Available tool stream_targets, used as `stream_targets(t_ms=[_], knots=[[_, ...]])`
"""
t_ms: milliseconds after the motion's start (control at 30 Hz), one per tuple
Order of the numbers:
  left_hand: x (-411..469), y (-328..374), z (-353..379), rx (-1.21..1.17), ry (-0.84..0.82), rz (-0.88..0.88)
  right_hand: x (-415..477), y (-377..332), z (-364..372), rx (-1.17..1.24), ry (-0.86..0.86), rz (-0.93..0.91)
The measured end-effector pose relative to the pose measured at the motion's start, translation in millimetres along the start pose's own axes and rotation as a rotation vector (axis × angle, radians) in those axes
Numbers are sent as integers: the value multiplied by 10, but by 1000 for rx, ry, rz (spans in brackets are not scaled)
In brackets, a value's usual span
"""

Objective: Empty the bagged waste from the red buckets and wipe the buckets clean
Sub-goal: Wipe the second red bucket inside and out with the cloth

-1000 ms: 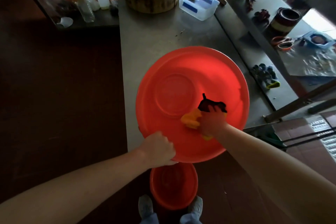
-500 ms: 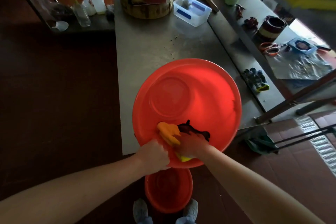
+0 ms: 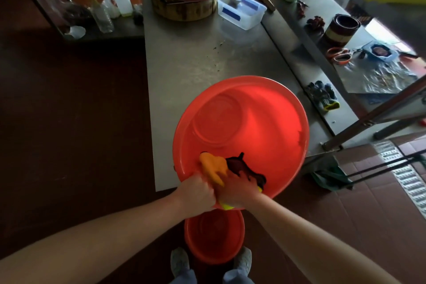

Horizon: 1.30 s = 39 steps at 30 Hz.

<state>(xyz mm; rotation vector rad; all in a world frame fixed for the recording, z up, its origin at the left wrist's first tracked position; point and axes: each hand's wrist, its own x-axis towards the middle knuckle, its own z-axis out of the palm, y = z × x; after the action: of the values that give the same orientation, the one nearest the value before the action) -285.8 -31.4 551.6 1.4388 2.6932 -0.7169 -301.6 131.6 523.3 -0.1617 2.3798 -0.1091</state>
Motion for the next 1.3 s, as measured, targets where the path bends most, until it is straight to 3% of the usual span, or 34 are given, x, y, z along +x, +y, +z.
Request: stream_targets(t_ms=[100, 300, 400, 567, 667, 833, 1200, 1300], knots=[[-30, -29, -11, -30, 41, -7, -52, -23, -21, 1, 14, -63], [-55, -43, -81, -6, 8, 20, -136, 689, -359, -442, 175, -7], [-30, -6, -123, 2, -14, 72, -170, 848, -468, -513, 198, 62], [-62, 10, -73, -54, -46, 21, -323, 512, -178, -309, 173, 20], [-136, 15, -12, -22, 14, -61, -427, 301, 76, -155, 168, -49], [-250, -15, 168, -12, 81, -62, -266, 211, 148, -161, 207, -54], [-251, 218, 328, 61, 148, -52, 1018, 83, 88, -206, 299, 47], [-173, 219, 339, 22, 186, -123, 1328, 99, -1, -144, 178, 15]])
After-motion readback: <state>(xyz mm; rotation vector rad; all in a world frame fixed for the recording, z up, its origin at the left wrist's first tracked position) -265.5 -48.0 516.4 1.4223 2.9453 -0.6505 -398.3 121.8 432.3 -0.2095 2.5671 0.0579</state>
